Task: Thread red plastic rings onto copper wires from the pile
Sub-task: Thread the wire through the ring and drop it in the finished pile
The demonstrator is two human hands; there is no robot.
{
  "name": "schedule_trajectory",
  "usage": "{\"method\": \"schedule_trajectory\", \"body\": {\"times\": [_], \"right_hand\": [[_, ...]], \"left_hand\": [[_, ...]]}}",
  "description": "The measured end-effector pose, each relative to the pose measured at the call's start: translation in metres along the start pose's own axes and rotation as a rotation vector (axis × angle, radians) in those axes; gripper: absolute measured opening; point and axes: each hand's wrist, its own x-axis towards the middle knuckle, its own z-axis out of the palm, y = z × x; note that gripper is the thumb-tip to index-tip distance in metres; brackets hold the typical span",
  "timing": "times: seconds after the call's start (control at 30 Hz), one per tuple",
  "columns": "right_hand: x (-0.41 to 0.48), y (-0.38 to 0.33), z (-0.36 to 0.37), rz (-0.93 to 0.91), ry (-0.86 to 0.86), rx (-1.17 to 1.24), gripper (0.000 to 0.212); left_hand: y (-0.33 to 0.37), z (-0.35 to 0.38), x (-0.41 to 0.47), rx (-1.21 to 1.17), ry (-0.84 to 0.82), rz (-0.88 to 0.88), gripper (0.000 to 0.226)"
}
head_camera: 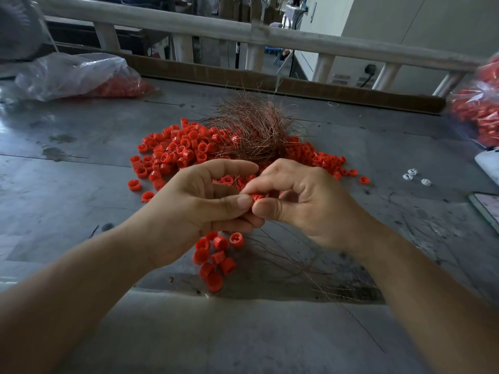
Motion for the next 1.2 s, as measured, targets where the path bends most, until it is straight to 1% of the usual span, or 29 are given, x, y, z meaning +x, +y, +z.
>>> {"method": "schedule_trajectory", "body": {"times": [0.1, 0.13, 0.23, 0.4, 0.5, 0.57, 0.63, 0.67, 0.8, 0.87, 0.9, 0.97, 1.1, 1.13, 1.2], "right_hand": [[0.0, -0.001, 0.001, 0.026, 0.018, -0.048, 0.007], [0.0, 0.0, 0.002, 0.032, 0.022, -0.062, 0.007], [0.0, 0.0, 0.003, 0.036, 0.01, -0.083, 0.014], [-0.001, -0.004, 0.006, 0.023, 0.024, -0.052, 0.025], [-0.003, -0.006, 0.006, 0.002, 0.023, -0.042, 0.025], [-0.003, -0.006, 0.006, 0.013, 0.035, -0.011, 0.019], [-0.003, -0.006, 0.006, 0.035, 0.06, 0.078, 0.007], [-0.003, -0.006, 0.005, 0.037, 0.068, 0.101, 0.008], [-0.002, -0.003, 0.002, 0.071, 0.036, 0.126, 0.034], [-0.001, -0.002, 0.001, 0.101, 0.027, 0.136, 0.04], [-0.001, -0.002, 0.001, 0.101, 0.034, 0.158, 0.038], [-0.001, -0.002, 0.0, 0.084, 0.068, 0.186, 0.026], [-0.001, -0.004, -0.006, 0.055, 0.135, 0.072, 0.005], [-0.001, -0.003, -0.008, 0.051, 0.153, 0.045, 0.005], [-0.002, -0.001, -0.01, 0.055, 0.196, -0.028, 0.011]], "left_hand": [[0.0, 0.005, -0.002, 0.023, -0.016, 0.038, 0.047], [0.0, 0.007, -0.003, 0.071, -0.023, 0.058, 0.051], [-0.001, 0.01, -0.004, 0.171, -0.024, 0.081, 0.057], [-0.001, 0.012, -0.005, 0.117, -0.044, 0.107, 0.059], [0.0, 0.012, -0.006, 0.104, -0.076, 0.109, 0.06], [0.0, 0.011, -0.006, 0.094, -0.081, 0.098, 0.06], [0.001, 0.01, -0.006, 0.083, -0.068, 0.095, 0.056], [0.001, 0.01, -0.006, 0.076, -0.062, 0.091, 0.052], [0.003, 0.005, -0.001, 0.048, 0.01, 0.073, 0.035], [0.004, 0.002, 0.0, -0.012, 0.01, 0.094, 0.033], [0.005, 0.0, 0.001, -0.047, 0.002, 0.118, 0.031], [0.007, -0.004, 0.001, -0.098, -0.013, 0.163, 0.03], [0.01, -0.008, 0.001, -0.146, 0.009, 0.184, 0.024], [0.011, -0.008, 0.001, -0.137, 0.019, 0.181, 0.021], [0.013, -0.008, 0.001, -0.103, 0.051, 0.184, 0.012]]}}
